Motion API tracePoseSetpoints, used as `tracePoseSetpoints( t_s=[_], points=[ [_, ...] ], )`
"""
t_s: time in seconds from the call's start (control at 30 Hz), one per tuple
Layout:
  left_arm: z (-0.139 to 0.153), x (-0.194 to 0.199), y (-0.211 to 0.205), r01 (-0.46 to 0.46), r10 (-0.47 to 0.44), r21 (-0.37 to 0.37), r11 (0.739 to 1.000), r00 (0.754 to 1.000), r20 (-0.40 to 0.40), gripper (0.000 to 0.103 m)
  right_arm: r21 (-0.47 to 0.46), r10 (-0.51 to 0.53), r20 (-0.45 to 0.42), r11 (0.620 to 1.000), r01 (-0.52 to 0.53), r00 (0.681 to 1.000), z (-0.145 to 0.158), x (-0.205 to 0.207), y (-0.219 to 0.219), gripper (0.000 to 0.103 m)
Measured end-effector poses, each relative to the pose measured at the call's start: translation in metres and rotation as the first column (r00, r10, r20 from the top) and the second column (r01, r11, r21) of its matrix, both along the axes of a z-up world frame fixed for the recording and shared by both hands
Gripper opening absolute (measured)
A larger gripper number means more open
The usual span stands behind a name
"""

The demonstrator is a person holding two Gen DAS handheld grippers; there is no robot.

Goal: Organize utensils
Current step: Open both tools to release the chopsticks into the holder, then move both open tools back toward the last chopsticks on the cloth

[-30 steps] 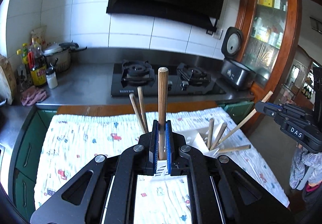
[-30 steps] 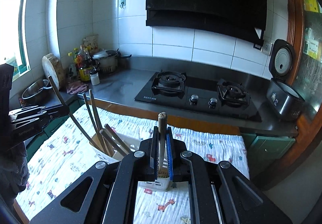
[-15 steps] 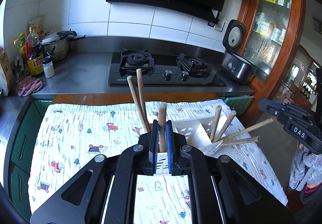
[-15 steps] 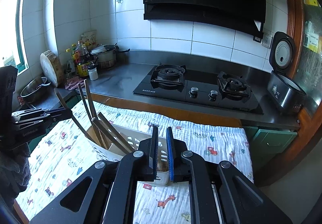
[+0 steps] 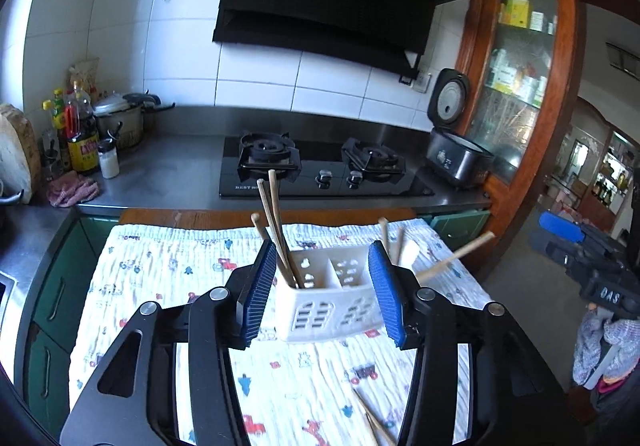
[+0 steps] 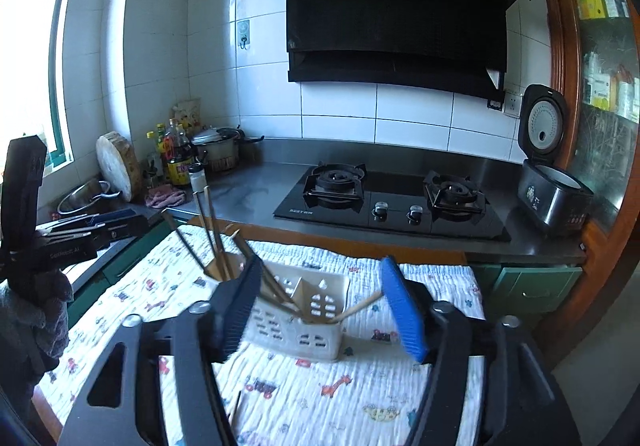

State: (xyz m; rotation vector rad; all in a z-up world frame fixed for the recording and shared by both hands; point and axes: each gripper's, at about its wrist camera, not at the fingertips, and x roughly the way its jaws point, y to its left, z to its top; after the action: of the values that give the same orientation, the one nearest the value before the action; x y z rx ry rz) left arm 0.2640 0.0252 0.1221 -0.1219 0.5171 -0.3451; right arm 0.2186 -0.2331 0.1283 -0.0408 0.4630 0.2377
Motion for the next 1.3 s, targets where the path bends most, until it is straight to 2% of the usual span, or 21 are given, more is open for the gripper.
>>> tracePoseSetpoints(
  t_s=[0.07,0.1,0.27,0.5,0.73,0.93,1.03,1.1,1.3],
  points=[
    [-0.001,-0.019,0.004,-0.002,0.002,-0.010,1.000,1.000,0.013,0.065,0.003,0.018,-0.004,1.000,-0.018,1.000,-0.007,-0.018,0.002,0.074],
    [-0.002,-0.026,0.005,-0.002,0.002,-0.012,1.000,1.000,0.017,0.067,0.003,0.028,-0.014,1.000,-0.028,1.000,-0.012,-0.027,0.004,0.079],
    [-0.020,-0.067,0.009,-0.018,0.018,0.027,0.999,1.000,0.021,0.079,0.017,0.064,-0.055,0.998,-0.063,0.996,-0.045,-0.066,0.012,0.087],
    [-0.056,-0.114,0.023,-0.072,0.073,0.068,0.995,0.997,-0.002,0.084,0.025,0.068,-0.127,0.998,-0.066,0.990,-0.102,-0.107,0.028,0.089],
    [-0.091,-0.143,0.045,-0.126,0.128,0.033,0.991,0.989,-0.077,0.085,0.032,0.082,-0.233,0.997,-0.077,0.969,-0.156,-0.131,0.043,0.089],
    [-0.113,-0.163,0.057,-0.160,0.163,0.034,0.987,0.980,-0.113,0.085,-0.034,0.095,-0.289,0.993,-0.109,0.953,-0.185,-0.143,0.064,0.079],
    [-0.119,-0.171,0.061,-0.165,0.168,0.037,0.986,0.978,-0.124,0.085,-0.034,0.107,-0.326,0.992,-0.125,0.939,-0.201,-0.146,0.072,0.075],
    [-0.124,-0.175,0.063,-0.171,0.175,0.039,0.984,0.976,-0.131,0.085,-0.020,0.112,-0.356,0.992,-0.128,0.928,-0.211,-0.145,0.074,0.064],
    [-0.138,-0.182,0.066,-0.179,0.180,0.021,0.984,0.968,-0.173,0.084,0.003,0.119,-0.404,0.992,-0.129,0.907,-0.224,-0.141,0.081,0.047]
  ],
)
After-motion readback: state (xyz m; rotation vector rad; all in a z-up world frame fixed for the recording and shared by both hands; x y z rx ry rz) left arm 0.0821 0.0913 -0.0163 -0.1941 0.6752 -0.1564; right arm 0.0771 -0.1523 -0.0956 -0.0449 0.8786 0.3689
